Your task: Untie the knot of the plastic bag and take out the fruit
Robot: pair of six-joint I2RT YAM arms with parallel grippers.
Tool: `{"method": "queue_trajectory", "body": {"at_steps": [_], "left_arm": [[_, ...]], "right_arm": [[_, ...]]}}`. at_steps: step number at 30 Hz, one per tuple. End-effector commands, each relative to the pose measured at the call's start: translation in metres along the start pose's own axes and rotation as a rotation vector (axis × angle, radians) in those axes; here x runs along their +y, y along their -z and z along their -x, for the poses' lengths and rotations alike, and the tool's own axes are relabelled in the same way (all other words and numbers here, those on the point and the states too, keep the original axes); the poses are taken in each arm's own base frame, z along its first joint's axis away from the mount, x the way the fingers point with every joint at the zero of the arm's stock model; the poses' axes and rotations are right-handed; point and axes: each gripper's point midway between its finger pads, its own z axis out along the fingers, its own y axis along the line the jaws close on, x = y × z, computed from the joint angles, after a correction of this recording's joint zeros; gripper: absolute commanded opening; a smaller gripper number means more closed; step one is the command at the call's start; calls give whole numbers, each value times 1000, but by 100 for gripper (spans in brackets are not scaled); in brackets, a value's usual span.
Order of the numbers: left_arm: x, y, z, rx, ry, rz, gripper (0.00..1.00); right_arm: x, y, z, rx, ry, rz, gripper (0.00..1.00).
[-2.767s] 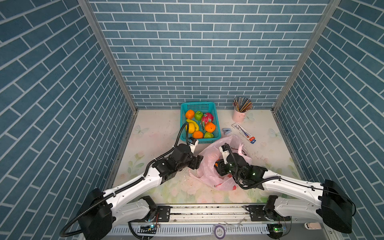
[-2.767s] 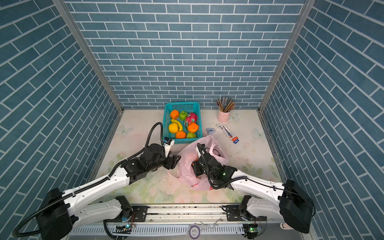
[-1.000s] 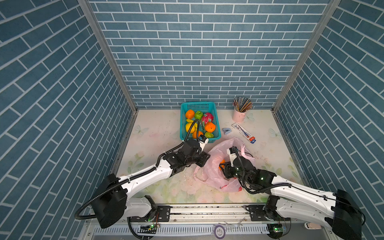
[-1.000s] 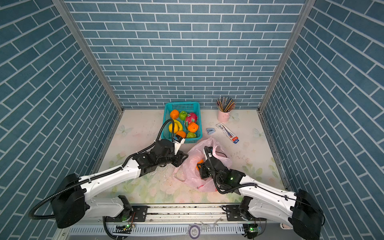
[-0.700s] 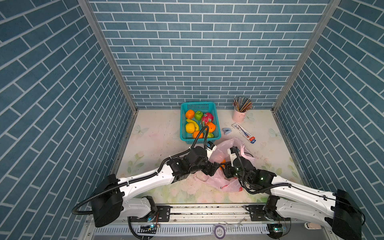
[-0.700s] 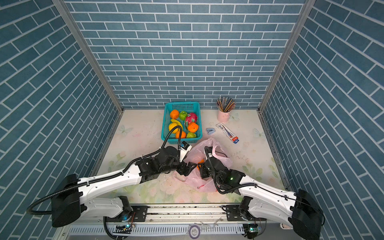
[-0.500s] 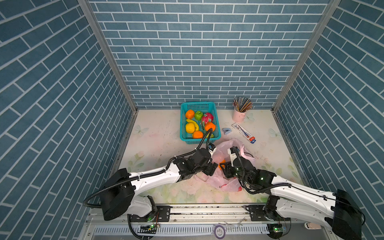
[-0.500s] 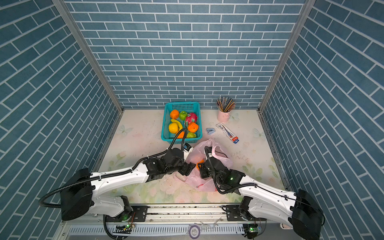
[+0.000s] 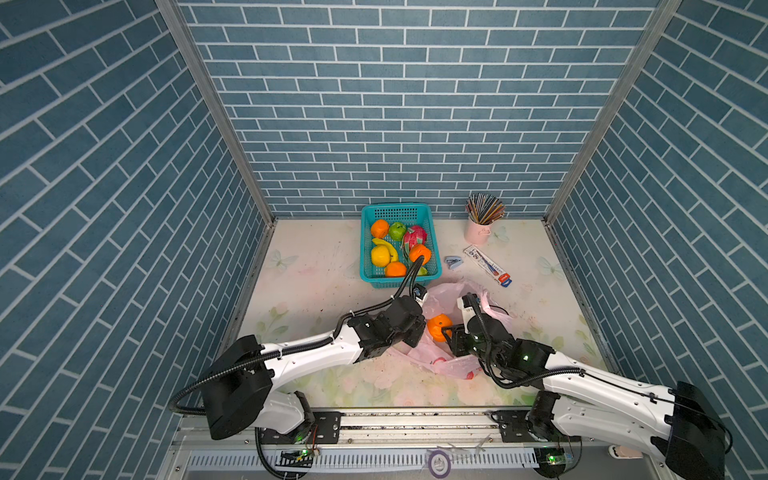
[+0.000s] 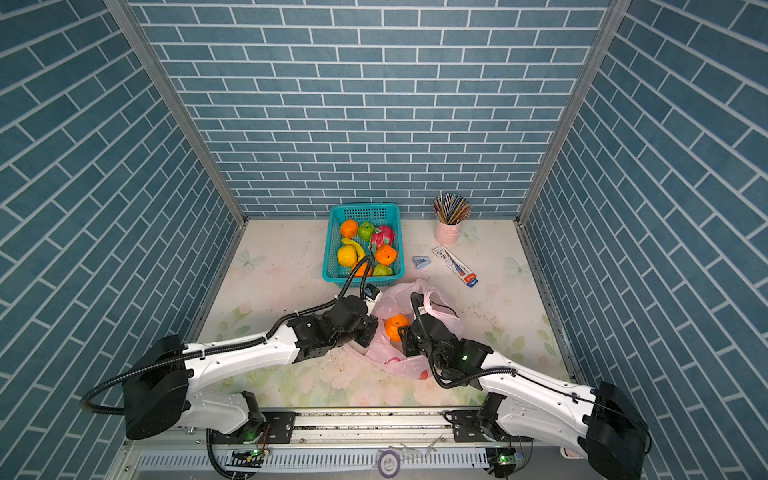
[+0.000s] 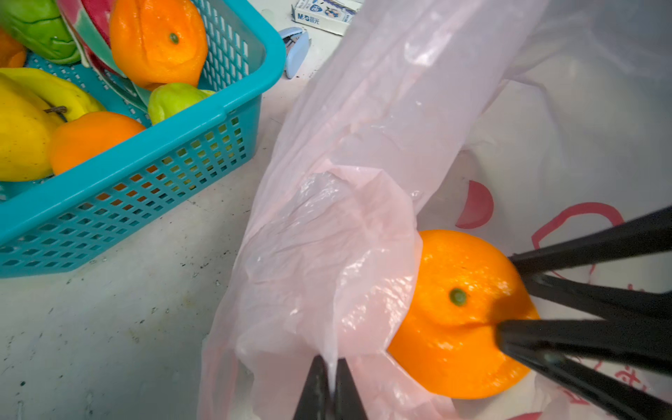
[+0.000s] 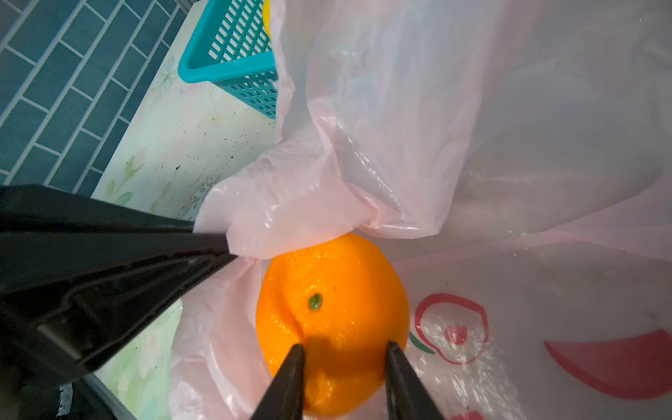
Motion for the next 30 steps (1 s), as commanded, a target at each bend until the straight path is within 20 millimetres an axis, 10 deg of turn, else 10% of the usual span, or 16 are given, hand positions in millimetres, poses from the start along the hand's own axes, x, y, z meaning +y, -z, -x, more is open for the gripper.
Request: {"method": "queue_trajectory", "body": {"at_steps": [1,16,20,30], "left_arm": [[15,3,9,-17,28,48,8],[10,-13,4,-14,41,-51,28],[-3,2,12,-67,31,-142,71],[0,64,47,-194,244,-296,77]], "right_arm": [[-2,9,-1,1,-38,12,35],[30,56,44,-229,-120,249,35],[39,62,59,-297,-173,315,36],[32,63,82,-392,-232,313,36]]}}
